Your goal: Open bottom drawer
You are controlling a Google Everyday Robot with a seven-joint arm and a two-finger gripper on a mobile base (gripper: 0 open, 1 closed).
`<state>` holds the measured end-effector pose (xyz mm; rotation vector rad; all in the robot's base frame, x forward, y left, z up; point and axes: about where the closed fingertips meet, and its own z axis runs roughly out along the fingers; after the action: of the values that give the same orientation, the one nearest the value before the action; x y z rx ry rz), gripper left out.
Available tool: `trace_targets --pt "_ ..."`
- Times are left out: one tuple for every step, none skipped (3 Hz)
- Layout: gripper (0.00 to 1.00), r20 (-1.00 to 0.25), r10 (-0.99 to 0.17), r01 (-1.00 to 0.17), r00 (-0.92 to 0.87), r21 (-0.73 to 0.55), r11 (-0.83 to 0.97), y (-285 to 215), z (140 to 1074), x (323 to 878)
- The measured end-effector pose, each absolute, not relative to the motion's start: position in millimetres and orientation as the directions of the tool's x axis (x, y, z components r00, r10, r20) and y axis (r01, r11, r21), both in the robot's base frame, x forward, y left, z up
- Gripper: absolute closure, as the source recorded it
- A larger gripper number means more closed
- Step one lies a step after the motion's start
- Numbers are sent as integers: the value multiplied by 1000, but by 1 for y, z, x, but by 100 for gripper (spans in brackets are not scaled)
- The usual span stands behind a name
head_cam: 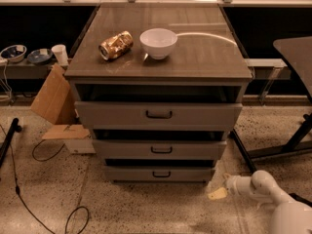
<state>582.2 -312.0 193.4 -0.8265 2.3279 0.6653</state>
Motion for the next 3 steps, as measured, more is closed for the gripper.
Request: trace_targets --pt "0 -674 -410 -709 -615 243 662 -301 194 603" --pt "0 -687 -417 -731 -595 246 637 -282 189 620" --pt "0 -696 -418 -744 -584 253 619 -270 184 625"
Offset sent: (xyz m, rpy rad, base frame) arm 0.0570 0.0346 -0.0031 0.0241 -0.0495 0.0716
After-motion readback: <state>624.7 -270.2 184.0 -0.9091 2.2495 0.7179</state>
